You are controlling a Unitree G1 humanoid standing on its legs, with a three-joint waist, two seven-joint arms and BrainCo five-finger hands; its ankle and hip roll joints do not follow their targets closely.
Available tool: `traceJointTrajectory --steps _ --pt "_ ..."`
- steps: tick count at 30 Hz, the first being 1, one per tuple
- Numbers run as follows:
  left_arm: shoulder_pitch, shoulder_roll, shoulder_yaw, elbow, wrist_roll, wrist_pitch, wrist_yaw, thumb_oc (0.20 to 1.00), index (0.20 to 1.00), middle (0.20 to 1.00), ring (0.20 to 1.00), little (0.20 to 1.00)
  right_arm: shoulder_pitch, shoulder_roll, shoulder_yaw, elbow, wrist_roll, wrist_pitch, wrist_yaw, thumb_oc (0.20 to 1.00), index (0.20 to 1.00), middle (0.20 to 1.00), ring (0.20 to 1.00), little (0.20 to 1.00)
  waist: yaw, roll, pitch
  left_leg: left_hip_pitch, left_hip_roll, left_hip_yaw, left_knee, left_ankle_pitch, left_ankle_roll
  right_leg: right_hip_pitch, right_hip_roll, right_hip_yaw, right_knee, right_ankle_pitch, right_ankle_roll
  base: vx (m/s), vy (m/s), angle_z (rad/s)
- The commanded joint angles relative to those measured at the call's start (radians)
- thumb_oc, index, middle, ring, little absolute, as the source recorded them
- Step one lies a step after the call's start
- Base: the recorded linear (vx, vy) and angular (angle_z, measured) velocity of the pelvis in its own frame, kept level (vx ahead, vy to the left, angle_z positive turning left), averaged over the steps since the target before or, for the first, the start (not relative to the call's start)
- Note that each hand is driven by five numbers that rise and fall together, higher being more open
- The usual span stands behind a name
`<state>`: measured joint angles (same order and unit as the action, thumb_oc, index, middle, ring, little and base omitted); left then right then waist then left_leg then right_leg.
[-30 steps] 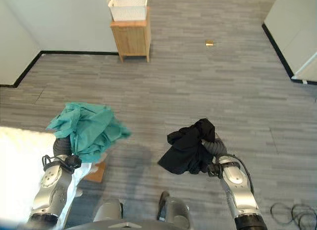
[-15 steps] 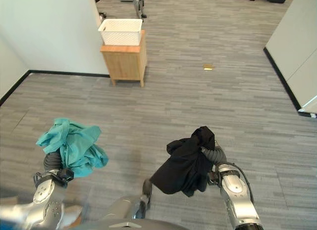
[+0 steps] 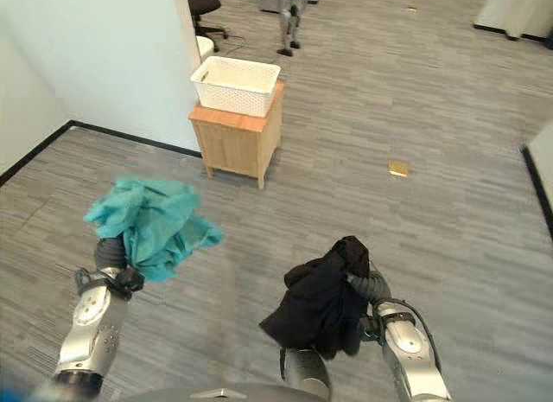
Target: Pick up bed clothes into laundry basket.
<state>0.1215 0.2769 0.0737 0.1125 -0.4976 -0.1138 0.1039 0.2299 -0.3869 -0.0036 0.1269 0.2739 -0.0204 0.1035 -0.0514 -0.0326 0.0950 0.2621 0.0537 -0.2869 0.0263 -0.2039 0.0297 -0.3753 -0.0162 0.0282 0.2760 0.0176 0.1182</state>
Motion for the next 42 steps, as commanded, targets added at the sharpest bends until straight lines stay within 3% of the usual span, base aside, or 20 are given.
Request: traceJointTrajectory --steps 1,3,4,7,10,11,13,16,19,21,22,23,24,25,29,32,33,34,36,42 --pt "-0.039 0.056 0.069 -0.069 0.022 -0.065 -0.03 0.2 0.2 0.2 0.2 0.2 -0.046 -0.053 -0.06 -0.069 -0.008 -0.061 0.015 0.2 0.2 0.2 0.2 0.2 -0.015 -0.006 -0.036 0.002 -0.077 0.053 -0.02 0.107 -0.037 0.092 -0.046 0.004 -0.216 0.144 0.032 0.55 -0.173 0.57" --pt "-0.04 0.056 0.075 -0.039 0.022 -0.06 -0.017 0.2 0.2 0.2 0.2 0.2 -0.072 -0.093 -0.062 -0.038 -0.048 -0.065 0.006 0.2 0.2 0.2 0.2 0.2 -0.014 0.016 -0.042 -0.077 -0.04 0.101 0.246 0.239 -0.097 0.136 -0.035 -0.03 -0.187 0.113 0.004 0.48 -0.177 0.06" --pt "-0.053 0.056 0.073 -0.039 0.001 -0.061 -0.01 0.2 0.2 0.2 0.2 0.2 -0.082 -0.11 -0.073 -0.035 -0.044 -0.065 -0.012 0.2 0.2 0.2 0.2 0.2 -0.016 -0.007 -0.026 -0.168 -0.035 0.177 0.443 0.313 -0.125 0.177 -0.058 -0.045 -0.193 0.107 -0.019 0.44 -0.298 0.24" --pt "-0.052 0.043 0.08 -0.046 -0.05 -0.059 0.002 0.2 0.2 0.2 0.2 0.2 -0.063 -0.124 -0.096 -0.009 -0.008 -0.072 -0.057 0.2 0.2 0.2 0.2 0.2 0.049 -0.059 0.036 -0.459 0.02 0.372 0.7 0.309 -0.112 0.355 -0.071 -0.102 -0.251 0.03 -0.073 0.52 -0.398 1.09" --pt "-0.037 0.031 0.081 -0.044 -0.074 -0.062 -0.009 0.2 0.2 0.2 0.2 0.2 -0.074 -0.144 -0.093 0.003 -0.032 -0.063 -0.051 0.2 0.2 0.2 0.2 0.2 0.089 -0.053 0.039 -0.536 0.014 0.392 0.61 0.282 -0.106 0.42 -0.069 -0.122 -0.281 0.001 -0.064 0.41 -0.094 0.25" --pt "-0.022 0.018 0.082 -0.027 -0.083 -0.066 -0.013 0.2 0.2 0.2 0.2 0.2 -0.079 -0.141 -0.106 0.007 -0.029 -0.072 -0.053 0.2 0.2 0.2 0.2 0.2 0.102 -0.039 0.028 -0.566 0.043 0.432 0.427 0.284 -0.097 0.457 -0.069 -0.137 -0.301 -0.029 -0.05 0.51 0.003 -0.12" --pt "-0.014 0.014 0.08 -0.016 -0.081 -0.064 -0.02 0.2 0.2 0.2 0.2 0.2 -0.082 -0.139 -0.113 0.0 -0.031 -0.079 -0.054 0.2 0.2 0.2 0.2 0.2 0.109 -0.035 0.021 -0.572 0.054 0.466 0.318 0.291 -0.094 0.485 -0.07 -0.141 -0.306 -0.047 -0.043 0.48 0.045 -0.04" --pt "-0.008 0.01 0.075 0.007 -0.072 -0.067 -0.02 0.2 0.2 0.2 0.2 0.2 -0.112 -0.136 -0.091 -0.003 -0.035 -0.094 -0.051 0.2 0.2 0.2 0.2 0.2 0.143 -0.01 0.002 -0.562 0.055 0.496 0.011 0.414 -0.117 0.574 -0.057 -0.141 -0.334 -0.096 -0.028 0.6 0.113 -0.06" --pt "-0.006 0.009 0.082 0.01 -0.067 -0.069 -0.011 0.2 0.2 0.2 0.2 0.2 -0.13 -0.122 -0.064 -0.007 -0.043 -0.091 -0.042 0.2 0.2 0.2 0.2 0.2 0.155 -0.007 -0.023 -0.561 0.079 0.511 -0.034 0.47 -0.139 0.638 -0.074 -0.132 -0.335 -0.121 -0.017 0.57 0.115 -0.37" --pt "0.003 0.009 0.086 0.016 -0.063 -0.066 -0.015 0.2 0.2 0.2 0.2 0.2 -0.138 -0.105 -0.034 -0.008 -0.058 -0.083 -0.022 0.2 0.2 0.2 0.2 0.2 0.168 -0.008 -0.047 -0.547 0.071 0.516 0.01 0.439 -0.112 0.662 -0.096 -0.127 -0.303 -0.135 0.002 0.57 0.171 -0.22" --pt "0.002 0.021 0.081 0.009 -0.046 -0.061 -0.005 0.2 0.2 0.2 0.2 0.2 -0.14 -0.085 -0.008 0.002 -0.08 -0.08 -0.027 0.2 0.2 0.2 0.2 0.2 0.178 -0.036 -0.058 -0.529 0.038 0.525 0.039 0.4 -0.074 0.606 -0.154 -0.124 -0.109 -0.04 0.033 0.45 0.177 -0.3" --pt "0.002 0.021 0.081 0.009 -0.046 -0.061 -0.005 0.2 0.2 0.2 0.2 0.2 -0.14 -0.085 -0.008 0.002 -0.08 -0.08 -0.027 0.2 0.2 0.2 0.2 0.2 0.179 -0.035 -0.06 -0.53 0.04 0.526 0.039 0.4 -0.074 0.603 -0.153 -0.122 -0.108 -0.039 0.032 0.54 0.33 -0.34" --pt "0.003 0.034 0.082 -0.017 -0.029 -0.056 0.004 0.2 0.2 0.2 0.2 0.2 -0.147 -0.054 0.011 0.002 -0.064 -0.081 -0.024 0.2 0.2 0.2 0.2 0.2 0.18 -0.033 -0.048 -0.457 0.001 0.539 0.026 0.34 -0.025 0.504 -0.187 -0.122 0.172 0.122 0.073 0.37 0.292 -0.33" --pt "-0.002 0.039 0.074 -0.022 -0.029 -0.054 0.002 0.2 0.2 0.2 0.2 0.2 -0.147 -0.045 0.014 0.006 -0.063 -0.08 -0.026 0.2 0.2 0.2 0.2 0.2 0.163 -0.018 -0.034 -0.414 -0.001 0.531 0.012 0.325 -0.012 0.43 -0.185 -0.108 0.28 0.168 0.08 0.36 0.292 -0.39" --pt "-0.012 0.073 0.061 -0.032 0.018 -0.045 -0.004 0.2 0.2 0.2 0.2 0.2 -0.136 -0.038 0.017 0.019 -0.101 -0.067 -0.042 0.2 0.2 0.2 0.2 0.2 0.111 0.026 -0.004 -0.305 -0.004 0.479 -0.034 0.288 0.007 0.265 -0.192 -0.131 0.377 0.145 0.044 0.37 0.14 0.34" --pt "-0.004 0.088 0.075 -0.044 0.02 -0.045 -0.013 0.2 0.2 0.2 0.2 0.2 -0.118 -0.052 -0.014 0.014 -0.101 -0.056 -0.045 0.2 0.2 0.2 0.2 0.2 0.064 0.006 0.004 -0.22 -0.017 0.425 -0.062 0.24 -0.04 0.209 -0.23 -0.174 -0.024 0.105 0.035 0.45 -0.124 0.64" --pt "-0.004 0.088 0.075 -0.044 0.019 -0.045 -0.013 0.2 0.2 0.2 0.2 0.2 -0.118 -0.051 -0.014 0.014 -0.101 -0.056 -0.045 0.2 0.2 0.2 0.2 0.2 0.061 0.008 0.004 -0.221 -0.015 0.422 -0.061 0.242 -0.04 0.217 -0.228 -0.179 -0.04 0.114 0.034 0.35 -0.169 0.69" --pt "-0.01 0.089 0.077 -0.037 0.025 -0.049 -0.009 0.2 0.2 0.2 0.2 0.2 -0.119 -0.06 -0.026 0.014 -0.109 -0.057 -0.056 0.2 0.2 0.2 0.2 0.2 0.04 0.0 0.007 -0.195 -0.015 0.388 -0.071 0.228 -0.049 0.215 -0.19 -0.116 -0.17 0.119 0.046 0.3 -0.127 0.87" --pt "0.004 0.107 0.091 -0.069 0.057 -0.045 0.001 0.2 0.2 0.2 0.2 0.2 -0.112 -0.102 -0.069 -0.018 -0.149 -0.037 -0.061 0.2 0.2 0.2 0.2 0.2 0.055 -0.032 0.014 -0.196 -0.011 0.354 -0.057 0.206 -0.056 0.276 -0.18 -0.054 -0.184 0.094 0.057 0.22 -0.169 1.33" --pt "0.06 0.025 0.086 -0.024 -0.009 -0.055 -0.034 0.2 0.2 0.2 0.2 0.2 -0.177 -0.192 -0.14 -0.011 -0.208 -0.072 -0.1 0.2 0.2 0.2 0.2 0.2 0.089 -0.041 -0.045 -0.203 0.007 0.322 -0.099 0.231 -0.071 0.361 -0.148 -0.099 -0.313 0.067 0.043 0.16 -0.146 0.49"
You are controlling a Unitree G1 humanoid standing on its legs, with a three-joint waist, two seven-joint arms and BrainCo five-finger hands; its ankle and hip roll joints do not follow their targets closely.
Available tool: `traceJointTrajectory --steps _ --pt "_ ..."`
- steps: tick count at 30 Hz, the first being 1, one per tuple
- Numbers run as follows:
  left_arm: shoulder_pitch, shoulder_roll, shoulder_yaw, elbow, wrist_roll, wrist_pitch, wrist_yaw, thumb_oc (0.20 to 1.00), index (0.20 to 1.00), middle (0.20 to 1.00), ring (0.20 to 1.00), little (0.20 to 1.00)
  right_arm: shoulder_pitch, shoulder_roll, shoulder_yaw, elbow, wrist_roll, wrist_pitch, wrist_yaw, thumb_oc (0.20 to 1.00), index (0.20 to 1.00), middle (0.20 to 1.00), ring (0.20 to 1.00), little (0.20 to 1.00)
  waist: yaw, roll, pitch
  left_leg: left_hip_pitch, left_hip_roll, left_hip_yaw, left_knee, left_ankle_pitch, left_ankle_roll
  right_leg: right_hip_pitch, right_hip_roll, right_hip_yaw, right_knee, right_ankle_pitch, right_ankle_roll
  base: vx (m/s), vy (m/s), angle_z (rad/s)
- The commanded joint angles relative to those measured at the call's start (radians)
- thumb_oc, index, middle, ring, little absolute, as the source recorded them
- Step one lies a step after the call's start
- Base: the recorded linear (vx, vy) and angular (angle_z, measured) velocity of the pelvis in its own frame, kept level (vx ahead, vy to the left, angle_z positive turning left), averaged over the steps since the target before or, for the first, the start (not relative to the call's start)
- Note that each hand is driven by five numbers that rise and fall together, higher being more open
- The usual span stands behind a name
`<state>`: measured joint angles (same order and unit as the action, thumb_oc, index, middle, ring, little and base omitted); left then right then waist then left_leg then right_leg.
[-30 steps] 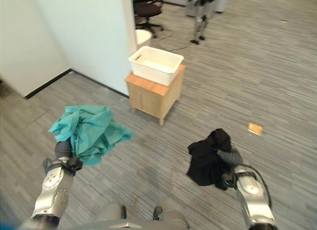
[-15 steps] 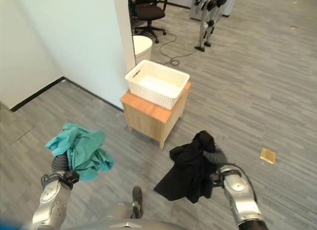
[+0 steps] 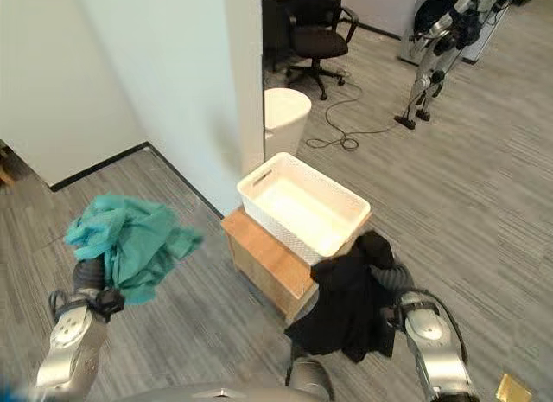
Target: Pick up bed clothes into laundry basket.
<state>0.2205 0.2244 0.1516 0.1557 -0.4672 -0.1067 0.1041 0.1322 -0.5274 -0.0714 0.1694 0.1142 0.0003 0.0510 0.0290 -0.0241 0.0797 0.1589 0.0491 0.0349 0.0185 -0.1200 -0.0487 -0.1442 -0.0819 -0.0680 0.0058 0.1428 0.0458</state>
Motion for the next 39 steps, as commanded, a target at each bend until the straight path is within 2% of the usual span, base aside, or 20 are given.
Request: traceJointTrajectory --steps 1,5,6,7,9,12,14,18,20,24,25,26,30,35,39 --pt "-0.032 0.077 0.002 -0.067 -0.042 -0.059 -0.038 0.2 0.2 0.2 0.2 0.2 -0.103 -0.072 -0.078 -0.047 -0.056 -0.098 -0.06 0.2 0.2 0.2 0.2 0.2 0.015 -0.05 -0.032 -0.103 0.017 -0.008 -0.092 0.148 0.004 0.139 -0.079 -0.014 -0.048 -0.065 0.112 0.11 -0.111 0.44" --pt "-0.023 0.088 -0.015 -0.077 -0.045 -0.052 -0.047 0.2 0.2 0.2 0.2 0.2 -0.216 -0.15 -0.071 -0.001 -0.065 -0.109 -0.1 0.2 0.2 0.2 0.2 0.2 0.038 -0.054 -0.03 -0.122 0.021 -0.033 -0.088 0.163 -0.005 0.146 -0.076 -0.037 -0.046 -0.069 0.103 0.02 -0.041 0.26" --pt "-0.016 0.102 -0.019 -0.078 -0.042 -0.049 -0.05 0.2 0.2 0.2 0.2 0.2 -0.285 -0.202 -0.063 0.007 -0.068 -0.111 -0.109 0.2 0.2 0.2 0.2 0.2 0.057 -0.06 -0.037 -0.123 0.023 -0.046 -0.091 0.157 -0.006 0.158 -0.073 -0.048 -0.048 -0.083 0.102 -0.01 -0.032 0.22" --pt "-0.017 0.101 -0.018 -0.08 -0.042 -0.049 -0.05 0.2 0.2 0.2 0.2 0.2 -0.29 -0.204 -0.061 0.011 -0.067 -0.113 -0.11 0.2 0.2 0.2 0.2 0.2 0.055 -0.06 -0.033 -0.13 0.021 -0.047 -0.087 0.165 -0.006 0.154 -0.074 -0.049 -0.046 -0.075 0.1 0.1 -0.026 0.29" --pt "-0.007 0.121 -0.027 -0.078 -0.047 -0.046 -0.05 0.2 0.2 0.2 0.2 0.2 -0.391 -0.273 -0.033 0.038 -0.068 -0.114 -0.131 0.2 0.2 0.2 0.2 0.2 0.085 -0.07 -0.039 -0.13 0.02 -0.062 -0.089 0.156 -0.007 0.171 -0.072 -0.067 -0.052 -0.087 0.102 0.04 -0.008 0.3" --pt "-0.003 0.125 -0.03 -0.08 -0.047 -0.043 -0.051 0.2 0.2 0.2 0.2 0.2 -0.438 -0.288 -0.007 0.066 -0.064 -0.12 -0.143 0.2 0.2 0.2 0.2 0.2 0.092 -0.072 -0.035 -0.131 0.019 -0.067 -0.088 0.155 -0.008 0.174 -0.072 -0.073 -0.054 -0.087 0.103 0.03 0.001 0.13" --pt "0.009 0.157 -0.071 -0.076 -0.037 -0.033 -0.066 0.2 0.2 0.2 0.2 0.2 -0.581 -0.353 0.065 0.182 -0.015 -0.118 -0.163 0.2 0.2 0.2 0.2 0.2 0.131 -0.094 -0.024 -0.141 0.018 -0.083 -0.092 0.157 -0.006 0.173 -0.072 -0.087 -0.055 -0.083 0.106 0.01 0.012 0.06" --pt "0.017 0.166 -0.097 -0.073 -0.049 -0.024 -0.072 0.2 0.2 0.2 0.2 0.2 -0.703 -0.41 0.121 0.301 0.049 -0.115 -0.177 0.2 0.2 0.2 0.2 0.2 0.152 -0.112 -0.012 -0.157 0.018 -0.092 -0.095 0.161 -0.008 0.166 -0.074 -0.099 -0.06 -0.076 0.108 0.0 0.006 0.13" --pt "0.016 0.177 -0.119 -0.066 -0.056 -0.017 -0.075 0.2 0.2 0.2 0.2 0.2 -0.787 -0.459 0.162 0.37 0.054 -0.105 -0.196 0.2 0.2 0.2 0.2 0.2 0.166 -0.129 0.004 -0.178 0.016 -0.098 -0.098 0.167 -0.008 0.152 -0.074 -0.105 -0.063 -0.069 0.11 -0.02 0.022 0.16" --pt "0.013 0.184 -0.13 -0.065 -0.06 -0.017 -0.077 0.2 0.2 0.2 0.2 0.2 -0.874 -0.492 0.214 0.452 0.065 -0.103 -0.209 0.2 0.2 0.2 0.2 0.2 0.172 -0.135 0.013 -0.193 0.014 -0.1 -0.099 0.169 -0.009 0.142 -0.074 -0.11 -0.072 -0.061 0.112 -0.01 0.007 0.01" --pt "0.012 0.197 -0.14 -0.065 -0.063 -0.014 -0.078 0.2 0.2 0.2 0.2 0.2 -0.916 -0.509 0.238 0.491 0.066 -0.092 -0.212 0.2 0.2 0.2 0.2 0.2 0.181 -0.147 0.023 -0.205 0.014 -0.101 -0.1 0.172 -0.009 0.133 -0.073 -0.111 -0.08 -0.054 0.114 -0.05 0.028 0.01" --pt "0.005 0.203 -0.141 -0.067 -0.067 -0.014 -0.074 0.2 0.2 0.2 0.2 0.2 -0.984 -0.511 0.291 0.539 0.074 -0.088 -0.211 0.2 0.2 0.2 0.2 0.2 0.185 -0.151 0.033 -0.22 0.013 -0.1 -0.1 0.175 -0.009 0.118 -0.072 -0.108 -0.083 -0.048 0.115 -0.06 0.032 -0.03" --pt "-0.007 0.218 -0.129 -0.062 -0.061 -0.019 -0.062 0.2 0.2 0.2 0.2 0.2 -1.032 -0.502 0.338 0.549 0.057 -0.076 -0.209 0.2 0.2 0.2 0.2 0.2 0.194 -0.163 0.056 -0.246 0.01 -0.102 -0.1 0.18 -0.01 0.094 -0.071 -0.107 -0.085 -0.04 0.115 -0.05 0.015 -0.05" --pt "-0.027 0.222 -0.096 -0.054 -0.056 -0.035 -0.03 0.2 0.2 0.2 0.2 0.2 -0.968 -0.436 0.316 0.483 0.048 -0.076 -0.205 0.2 0.2 0.2 0.2 0.2 0.202 -0.168 0.082 -0.272 0.005 -0.106 -0.1 0.186 -0.011 0.071 -0.072 -0.11 -0.087 -0.035 0.114 -0.02 0.008 0.03" --pt "-0.034 0.222 -0.095 -0.053 -0.057 -0.045 -0.022 0.2 0.2 0.2 0.2 0.2 -0.93 -0.376 0.336 0.532 0.014 -0.065 -0.191 0.2 0.2 0.2 0.2 0.2 0.216 -0.162 0.107 -0.295 0.001 -0.114 -0.101 0.193 -0.012 0.055 -0.074 -0.119 -0.09 -0.032 0.113 -0.04 0.013 0.04"
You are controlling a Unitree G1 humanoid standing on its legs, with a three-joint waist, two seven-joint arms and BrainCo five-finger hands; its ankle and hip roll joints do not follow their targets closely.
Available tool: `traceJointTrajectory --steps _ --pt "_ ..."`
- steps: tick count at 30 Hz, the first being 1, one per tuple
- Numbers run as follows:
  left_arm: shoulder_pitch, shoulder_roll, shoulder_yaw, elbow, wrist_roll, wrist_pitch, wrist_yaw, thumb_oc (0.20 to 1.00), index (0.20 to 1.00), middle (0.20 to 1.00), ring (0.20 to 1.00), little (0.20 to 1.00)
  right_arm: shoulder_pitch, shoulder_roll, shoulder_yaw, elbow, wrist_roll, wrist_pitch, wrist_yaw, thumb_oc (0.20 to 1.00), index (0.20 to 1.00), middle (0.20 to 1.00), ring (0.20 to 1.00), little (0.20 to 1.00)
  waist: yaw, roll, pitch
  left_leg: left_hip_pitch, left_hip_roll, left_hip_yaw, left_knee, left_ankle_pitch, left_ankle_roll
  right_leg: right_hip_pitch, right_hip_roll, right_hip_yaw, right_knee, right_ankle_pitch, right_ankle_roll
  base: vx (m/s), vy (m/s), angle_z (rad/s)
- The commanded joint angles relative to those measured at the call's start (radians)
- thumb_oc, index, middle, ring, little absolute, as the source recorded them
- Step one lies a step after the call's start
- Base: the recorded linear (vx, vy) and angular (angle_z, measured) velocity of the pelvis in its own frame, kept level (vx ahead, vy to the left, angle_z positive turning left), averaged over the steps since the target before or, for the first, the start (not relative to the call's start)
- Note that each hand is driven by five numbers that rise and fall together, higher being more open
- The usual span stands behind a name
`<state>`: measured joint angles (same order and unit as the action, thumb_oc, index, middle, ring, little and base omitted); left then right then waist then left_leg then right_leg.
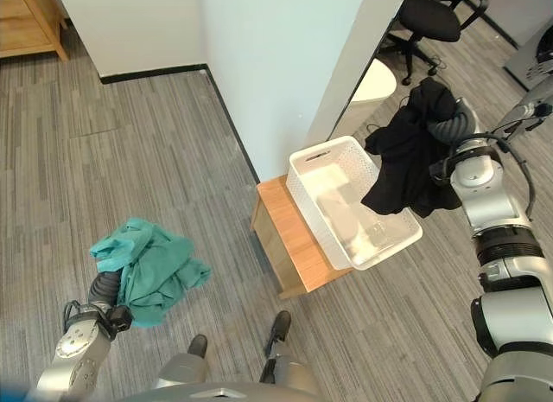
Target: Pick up bed clothes into laundry basket.
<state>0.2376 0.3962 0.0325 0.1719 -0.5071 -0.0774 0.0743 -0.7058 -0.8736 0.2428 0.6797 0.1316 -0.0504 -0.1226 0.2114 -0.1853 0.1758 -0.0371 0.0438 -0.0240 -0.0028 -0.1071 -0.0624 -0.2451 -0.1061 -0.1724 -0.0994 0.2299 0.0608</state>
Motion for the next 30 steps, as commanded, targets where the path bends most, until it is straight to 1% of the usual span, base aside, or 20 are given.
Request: traceJointTrajectory --steps 1,2,4,5,7,8,9,12,18,19,20,21,23,24,25,26,27,28,29,30 --pt "-0.052 0.051 0.02 -0.069 -0.018 -0.075 0.008 0.2 0.2 0.2 0.2 0.2 -0.088 -0.019 0.039 0.055 -0.026 -0.007 -0.011 0.2 0.2 0.2 0.2 0.2 0.037 0.001 0.016 -0.104 0.006 -0.056 -0.08 0.182 0.001 0.151 -0.051 -0.016 0.015 -0.117 0.098 -0.02 0.011 0.08" --pt "-0.052 0.051 0.021 -0.068 -0.018 -0.076 0.008 0.2 0.2 0.2 0.2 0.2 -0.09 -0.018 0.042 0.058 -0.026 -0.009 -0.011 0.2 0.2 0.2 0.2 0.2 0.036 0.001 0.015 -0.104 0.006 -0.056 -0.08 0.182 0.001 0.151 -0.051 -0.015 0.015 -0.117 0.098 -0.04 0.016 0.1" --pt "-0.055 0.048 0.004 -0.071 -0.027 -0.08 0.006 0.2 0.2 0.2 0.2 0.2 -0.106 0.015 0.089 0.168 -0.054 0.006 0.0 0.2 0.2 0.2 0.2 0.2 0.042 0.009 0.028 -0.118 0.002 -0.059 -0.08 0.187 0.001 0.138 -0.052 -0.017 0.014 -0.115 0.097 -0.05 0.022 0.07" --pt "-0.059 0.051 -0.012 -0.08 -0.037 -0.081 0.0 0.2 0.2 0.2 0.2 0.2 -0.115 0.049 0.125 0.282 -0.085 0.018 0.006 0.2 0.2 0.2 0.2 0.2 0.05 0.019 0.044 -0.132 -0.001 -0.062 -0.08 0.192 0.001 0.127 -0.053 -0.02 0.013 -0.112 0.096 -0.07 0.022 0.07" --pt "-0.064 0.055 -0.018 -0.081 -0.045 -0.085 0.0 0.2 0.2 0.2 0.2 0.2 -0.146 0.062 0.165 0.356 -0.124 0.027 0.011 0.2 0.2 0.2 0.2 0.2 0.053 0.028 0.056 -0.147 -0.002 -0.066 -0.08 0.199 0.0 0.115 -0.054 -0.023 0.013 -0.109 0.096 -0.08 0.022 0.12" --pt "-0.07 0.056 -0.027 -0.086 -0.051 -0.088 -0.001 0.2 0.2 0.2 0.2 0.2 -0.146 0.091 0.19 0.434 -0.169 0.036 0.006 0.2 0.2 0.2 0.2 0.2 0.061 0.043 0.073 -0.163 -0.003 -0.071 -0.079 0.205 0.0 0.1 -0.057 -0.027 0.013 -0.104 0.097 -0.08 0.02 0.09" --pt "-0.071 0.056 -0.031 -0.088 -0.053 -0.088 -0.002 0.2 0.2 0.2 0.2 0.2 -0.146 0.105 0.197 0.464 -0.183 0.037 0.009 0.2 0.2 0.2 0.2 0.2 0.062 0.048 0.079 -0.172 -0.005 -0.074 -0.079 0.208 -0.001 0.092 -0.056 -0.029 0.013 -0.103 0.097 -0.07 0.022 0.12" --pt "-0.088 0.058 -0.038 -0.076 -0.052 -0.098 0.01 0.2 0.2 0.2 0.2 0.2 -0.15 0.153 0.222 0.502 -0.227 0.047 0.007 0.2 0.2 0.2 0.2 0.2 0.066 0.066 0.106 -0.206 -0.006 -0.08 -0.081 0.219 -0.003 0.057 -0.058 -0.027 0.012 -0.098 0.097 -0.05 0.021 0.15" --pt "-0.126 0.055 -0.065 -0.064 -0.05 -0.105 0.029 0.2 0.2 0.2 0.2 0.2 -0.215 0.193 0.276 0.465 -0.23 0.05 0.016 0.2 0.2 0.2 0.2 0.2 0.062 0.068 0.114 -0.219 -0.007 -0.08 -0.084 0.222 -0.003 0.039 -0.058 -0.018 0.012 -0.098 0.095 0.0 0.003 -0.02" --pt "-0.137 0.059 -0.071 -0.065 -0.049 -0.106 0.031 0.2 0.2 0.2 0.2 0.2 -0.232 0.203 0.286 0.456 -0.211 0.049 0.03 0.2 0.2 0.2 0.2 0.2 0.061 0.068 0.112 -0.217 -0.006 -0.08 -0.084 0.221 -0.004 0.039 -0.058 -0.015 0.012 -0.098 0.095 0.0 0.0 0.0" --pt "-0.145 0.057 -0.074 -0.062 -0.051 -0.106 0.034 0.2 0.2 0.2 0.2 0.2 -0.234 0.216 0.291 0.439 -0.183 0.044 0.045 0.454 0.454 0.454 0.454 0.454 0.06 0.067 0.112 -0.215 -0.006 -0.078 -0.084 0.221 -0.004 0.039 -0.058 -0.012 0.012 -0.098 0.095 0.0 0.0 0.0" --pt "-0.146 0.057 -0.074 -0.062 -0.051 -0.107 0.034 0.2 0.2 0.2 0.2 0.2 -0.234 0.215 0.291 0.439 -0.183 0.045 0.046 1.0 1.0 1.0 1.0 1.0 0.061 0.067 0.112 -0.214 -0.006 -0.078 -0.084 0.221 -0.004 0.039 -0.058 -0.011 0.012 -0.098 0.095 0.0 0.0 0.0" --pt "-0.153 0.063 -0.065 -0.051 -0.045 -0.107 0.032 0.2 0.2 0.2 0.2 0.2 -0.244 0.214 0.322 0.38 -0.141 0.037 0.103 1.0 1.0 1.0 1.0 1.0 0.055 0.06 0.104 -0.206 -0.005 -0.073 -0.084 0.216 -0.005 0.044 -0.058 -0.005 0.012 -0.1 0.095 0.0 0.0 0.0" --pt "-0.149 0.063 -0.058 -0.053 -0.044 -0.106 0.031 0.2 0.2 0.2 0.2 0.2 -0.244 0.207 0.326 0.35 -0.135 0.035 0.107 1.0 1.0 1.0 1.0 1.0 0.051 0.06 0.1 -0.201 -0.005 -0.07 -0.084 0.214 -0.005 0.047 -0.058 -0.002 0.012 -0.1 0.095 0.0 0.0 0.0" --pt "-0.144 0.064 -0.039 -0.047 -0.043 -0.106 0.034 0.2 0.2 0.2 0.2 0.2 -0.224 0.193 0.32 0.27 -0.109 0.032 0.117 1.0 1.0 1.0 1.0 1.0 0.042 0.055 0.091 -0.191 -0.003 -0.066 -0.084 0.21 -0.005 0.052 -0.058 0.0 0.012 -0.101 0.096 0.02 0.001 -0.09" --pt "-0.143 0.064 -0.039 -0.048 -0.043 -0.106 0.034 0.2 0.2 0.2 0.2 0.2 -0.221 0.192 0.318 0.267 -0.109 0.034 0.117 1.0 1.0 1.0 1.0 1.0 0.043 0.055 0.091 -0.191 -0.004 -0.066 -0.084 0.21 -0.004 0.052 -0.058 0.0 0.012 -0.101 0.096 0.03 0.0 -0.19" --pt "-0.14 0.066 -0.028 -0.042 -0.04 -0.104 0.035 0.2 0.2 0.2 0.2 0.2 -0.198 0.175 0.307 0.203 -0.096 0.033 0.125 1.0 1.0 1.0 1.0 1.0 0.036 0.053 0.085 -0.183 -0.004 -0.064 -0.084 0.207 -0.004 0.057 -0.057 0.003 0.012 -0.102 0.096 0.02 0.008 -0.15" --pt "-0.137 0.067 -0.017 -0.037 -0.037 -0.105 0.036 0.2 0.2 0.2 0.2 0.2 -0.172 0.157 0.297 0.135 -0.086 0.029 0.135 1.0 1.0 1.0 1.0 1.0 0.028 0.049 0.077 -0.176 -0.004 -0.06 -0.084 0.203 -0.004 0.062 -0.058 0.006 0.012 -0.103 0.097 0.05 0.016 -0.11" --pt "-0.131 0.067 0.002 -0.027 -0.032 -0.101 0.036 0.2 0.2 0.2 0.2 0.2 -0.12 0.12 0.273 0.042 -0.074 0.019 0.15 1.0 1.0 1.0 1.0 1.0 0.016 0.046 0.06 -0.163 -0.004 -0.055 -0.084 0.197 -0.004 0.071 -0.058 0.011 0.012 -0.105 0.098 0.04 0.014 -0.04" --pt "-0.131 0.068 0.0 -0.027 -0.032 -0.101 0.036 0.2 0.2 0.2 0.2 0.2 -0.115 0.118 0.27 0.037 -0.074 0.021 0.15 1.0 1.0 1.0 1.0 1.0 0.018 0.046 0.059 -0.163 -0.004 -0.055 -0.084 0.196 -0.004 0.072 -0.058 0.011 0.012 -0.105 0.098 0.07 0.019 -0.07"
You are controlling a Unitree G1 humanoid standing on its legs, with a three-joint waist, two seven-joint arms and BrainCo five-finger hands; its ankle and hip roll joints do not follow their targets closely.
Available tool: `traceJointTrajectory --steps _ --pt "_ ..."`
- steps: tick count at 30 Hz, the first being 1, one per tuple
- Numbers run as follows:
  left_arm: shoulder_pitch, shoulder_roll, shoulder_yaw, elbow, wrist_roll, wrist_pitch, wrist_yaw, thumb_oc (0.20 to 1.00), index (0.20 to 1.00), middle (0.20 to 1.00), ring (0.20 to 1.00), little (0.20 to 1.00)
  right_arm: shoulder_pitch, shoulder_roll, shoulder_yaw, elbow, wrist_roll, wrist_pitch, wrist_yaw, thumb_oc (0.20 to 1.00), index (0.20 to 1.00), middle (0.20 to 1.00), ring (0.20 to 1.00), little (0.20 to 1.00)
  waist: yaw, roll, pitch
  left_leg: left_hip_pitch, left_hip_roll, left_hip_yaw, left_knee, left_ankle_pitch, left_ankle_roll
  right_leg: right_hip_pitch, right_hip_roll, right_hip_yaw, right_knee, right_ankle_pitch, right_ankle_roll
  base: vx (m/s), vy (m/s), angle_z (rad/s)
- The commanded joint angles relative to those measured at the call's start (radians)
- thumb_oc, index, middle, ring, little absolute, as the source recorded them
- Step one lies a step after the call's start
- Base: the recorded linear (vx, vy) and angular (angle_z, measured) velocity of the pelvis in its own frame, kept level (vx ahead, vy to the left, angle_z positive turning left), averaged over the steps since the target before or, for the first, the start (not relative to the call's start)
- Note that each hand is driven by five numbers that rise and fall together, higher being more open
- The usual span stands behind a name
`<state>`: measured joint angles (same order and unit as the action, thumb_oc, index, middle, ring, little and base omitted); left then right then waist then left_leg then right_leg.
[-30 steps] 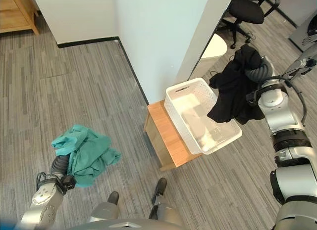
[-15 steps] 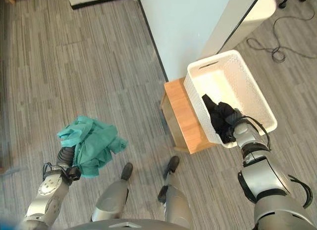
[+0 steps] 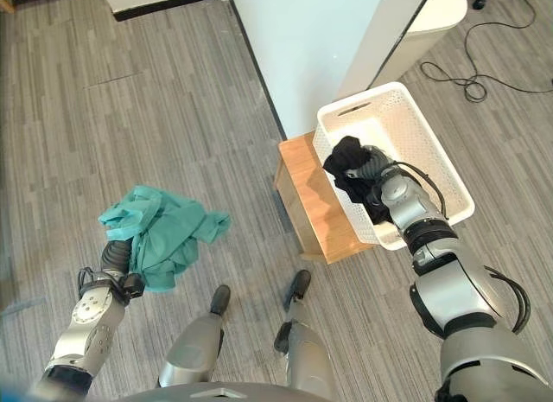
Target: Pick up bed clothes into laundry basket.
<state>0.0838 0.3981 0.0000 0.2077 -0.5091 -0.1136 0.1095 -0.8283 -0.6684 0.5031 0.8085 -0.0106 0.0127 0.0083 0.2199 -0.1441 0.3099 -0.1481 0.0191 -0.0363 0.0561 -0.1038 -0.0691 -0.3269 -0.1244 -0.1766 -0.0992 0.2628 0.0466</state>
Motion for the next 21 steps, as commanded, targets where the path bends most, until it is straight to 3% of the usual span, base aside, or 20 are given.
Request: traceJointTrajectory --steps 1,10,15,21 --pt "0.034 0.058 0.049 -0.055 -0.03 -0.062 -0.004 0.2 0.2 0.2 0.2 0.2 0.082 -0.128 -0.05 -0.169 0.106 -0.052 0.028 1.0 1.0 1.0 1.0 1.0 -0.008 0.004 -0.096 -0.035 0.019 -0.038 -0.143 0.185 0.005 0.167 -0.042 0.017 0.012 -0.142 0.114 0.05 0.006 -0.15" --pt "0.074 0.038 0.074 -0.02 -0.026 -0.038 -0.028 0.2 0.2 0.2 0.2 0.2 0.393 -0.256 -0.317 -0.31 0.103 -0.053 0.047 1.0 1.0 1.0 1.0 1.0 -0.072 0.022 -0.174 0.039 0.021 -0.006 -0.143 0.156 0.01 0.216 -0.048 0.037 0.012 -0.153 0.122 0.04 0.014 -0.14" --pt "0.09 0.028 0.085 -0.019 -0.026 -0.033 -0.033 0.2 0.2 0.2 0.2 0.2 0.456 -0.273 -0.381 -0.303 0.112 -0.047 0.043 1.0 1.0 1.0 1.0 1.0 -0.087 0.035 -0.189 0.054 0.024 0.007 -0.143 0.154 0.009 0.222 -0.047 0.044 0.012 -0.152 0.123 0.01 0.002 -0.17" --pt "0.092 0.039 0.135 -0.015 0.006 -0.027 -0.029 0.2 0.2 0.2 0.2 0.2 0.61 -0.307 -0.621 -0.386 0.135 -0.06 -0.013 1.0 1.0 1.0 1.0 1.0 -0.148 0.066 -0.232 0.091 0.028 0.034 -0.143 0.141 0.007 0.243 -0.047 0.065 0.012 -0.154 0.126 0.02 0.005 -0.08"
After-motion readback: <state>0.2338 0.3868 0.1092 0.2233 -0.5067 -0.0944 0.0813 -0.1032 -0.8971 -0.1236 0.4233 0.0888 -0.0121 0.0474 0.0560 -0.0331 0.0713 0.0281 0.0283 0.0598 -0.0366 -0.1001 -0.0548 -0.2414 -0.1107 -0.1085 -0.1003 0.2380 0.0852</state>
